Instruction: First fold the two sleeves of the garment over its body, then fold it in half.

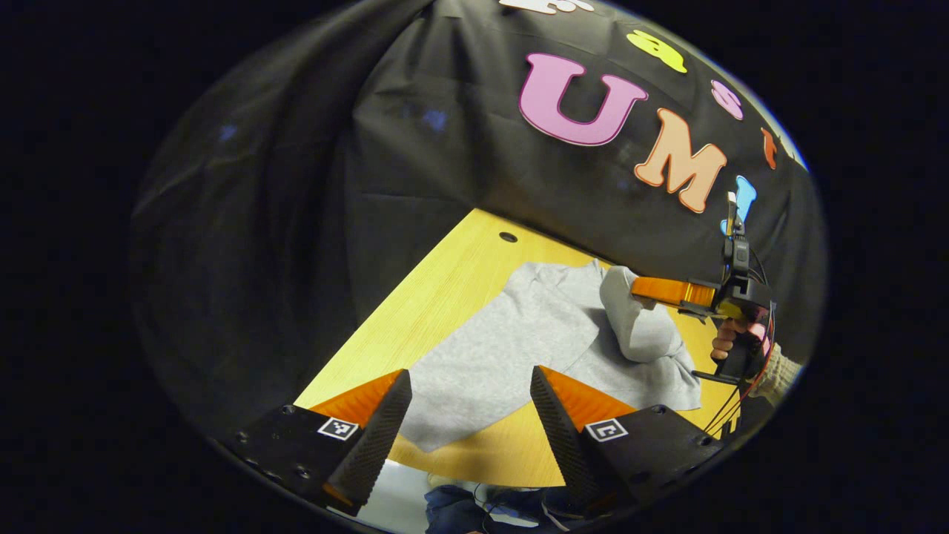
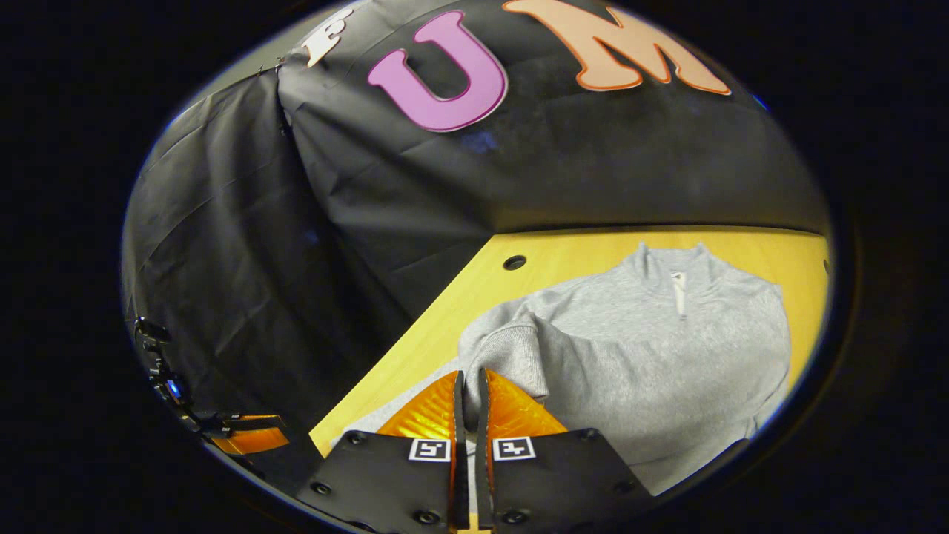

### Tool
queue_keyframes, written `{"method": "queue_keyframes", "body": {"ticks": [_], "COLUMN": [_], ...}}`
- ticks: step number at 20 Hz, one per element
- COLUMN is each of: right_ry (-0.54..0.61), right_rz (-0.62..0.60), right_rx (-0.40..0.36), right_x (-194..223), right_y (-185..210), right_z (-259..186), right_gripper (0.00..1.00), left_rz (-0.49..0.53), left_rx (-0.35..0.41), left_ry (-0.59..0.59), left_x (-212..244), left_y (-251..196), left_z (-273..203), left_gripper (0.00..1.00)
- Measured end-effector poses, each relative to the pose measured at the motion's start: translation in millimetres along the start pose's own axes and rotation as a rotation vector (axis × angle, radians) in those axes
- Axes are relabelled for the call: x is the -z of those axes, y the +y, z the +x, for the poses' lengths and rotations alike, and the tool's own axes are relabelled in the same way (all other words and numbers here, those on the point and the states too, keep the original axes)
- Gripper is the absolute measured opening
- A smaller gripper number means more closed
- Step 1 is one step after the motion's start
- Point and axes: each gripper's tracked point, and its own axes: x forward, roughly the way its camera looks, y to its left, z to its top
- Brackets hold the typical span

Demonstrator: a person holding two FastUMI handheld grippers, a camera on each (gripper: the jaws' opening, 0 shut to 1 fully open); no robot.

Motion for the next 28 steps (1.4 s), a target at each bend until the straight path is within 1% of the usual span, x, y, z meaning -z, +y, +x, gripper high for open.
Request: {"method": "queue_keyframes", "body": {"ticks": [1, 4, 6, 8, 9, 10, 12, 13, 14, 15, 16, 18, 19, 20, 22, 23, 26, 28], "right_ry": [0.020, 0.054, 0.072, 0.090, 0.096, 0.096, 0.097, 0.102, 0.101, 0.098, 0.093, 0.068, 0.059, 0.048, 0.026, 0.014, -0.033, -0.065], "right_rz": [-0.011, 0.007, 0.009, 0.038, 0.046, 0.049, 0.022, 0.000, -0.019, -0.036, -0.057, -0.089, -0.100, -0.104, -0.098, -0.092, -0.067, -0.040], "right_rx": [-0.013, -0.034, -0.012, 0.006, 0.004, -0.016, -0.014, -0.012, -0.016, -0.022, -0.013, -0.001, 0.005, 0.012, 0.029, 0.042, 0.097, 0.135], "right_x": [5.1, 16.9, 24.6, 32.6, 34.8, 34.5, 33.4, 32.4, 34.3, 34.7, 32.1, 26.6, 23.0, 21.3, 13.4, 7.7, -9.7, -19.4], "right_y": [7.9, 20.8, 18.8, 17.1, 16.8, 18.8, 18.7, 17.8, 18.8, 22.8, 23.5, 24.6, 23.8, 22.4, 15.5, 9.2, -15.4, -33.4], "right_z": [12.8, 41.1, 55.6, 61.7, 65.3, 67.5, 67.1, 65.9, 65.7, 68.7, 63.9, 57.3, 52.9, 49.7, 38.2, 32.2, 10.6, -8.5], "right_gripper": [0.06, 0.06, 0.07, 0.07, 0.08, 0.13, 0.22, 0.22, 0.58, 0.59, 0.85, 1.00, 0.97, 0.99, 0.99, 0.99, 0.99, 0.99], "left_rz": [-0.004, -0.025, -0.028, -0.023, -0.019, -0.015, -0.011, -0.006, -0.001, 0.006, 0.015, 0.033, 0.042, 0.051, 0.099, 0.113, 0.138, 0.142], "left_rx": [-0.010, -0.046, -0.073, -0.091, -0.094, -0.096, -0.096, -0.098, -0.097, -0.100, -0.097, -0.096, -0.099, -0.104, -0.115, -0.133, -0.154, -0.171], "left_ry": [0.009, 0.049, 0.089, 0.124, 0.143, 0.159, 0.189, 0.198, 0.199, 0.199, 0.197, 0.193, 0.195, 0.208, 0.192, 0.200, 0.198, 0.191], "left_x": [5.9, 28.8, 45.2, 62.9, 70.6, 78.2, 88.9, 90.1, 90.7, 90.0, 88.5, 85.0, 86.3, 90.7, 88.5, 89.9, 88.7, 87.0], "left_y": [5.6, 20.1, 26.1, 38.9, 47.7, 50.4, 51.5, 50.8, 49.9, 49.2, 48.0, 44.7, 44.8, 46.2, 49.3, 53.2, 56.4, 57.9], "left_z": [2.3, 7.1, 15.4, 20.2, 22.3, 26.1, 30.8, 32.8, 35.1, 37.1, 38.2, 43.3, 45.9, 47.9, 49.2, 47.8, 46.5, 47.8], "left_gripper": [0.94, 0.95, 0.95, 0.95, 0.95, 0.95, 0.95, 0.95, 0.95, 0.95, 0.95, 0.94, 0.95, 0.95, 0.95, 0.93, 0.89, 0.80]}}
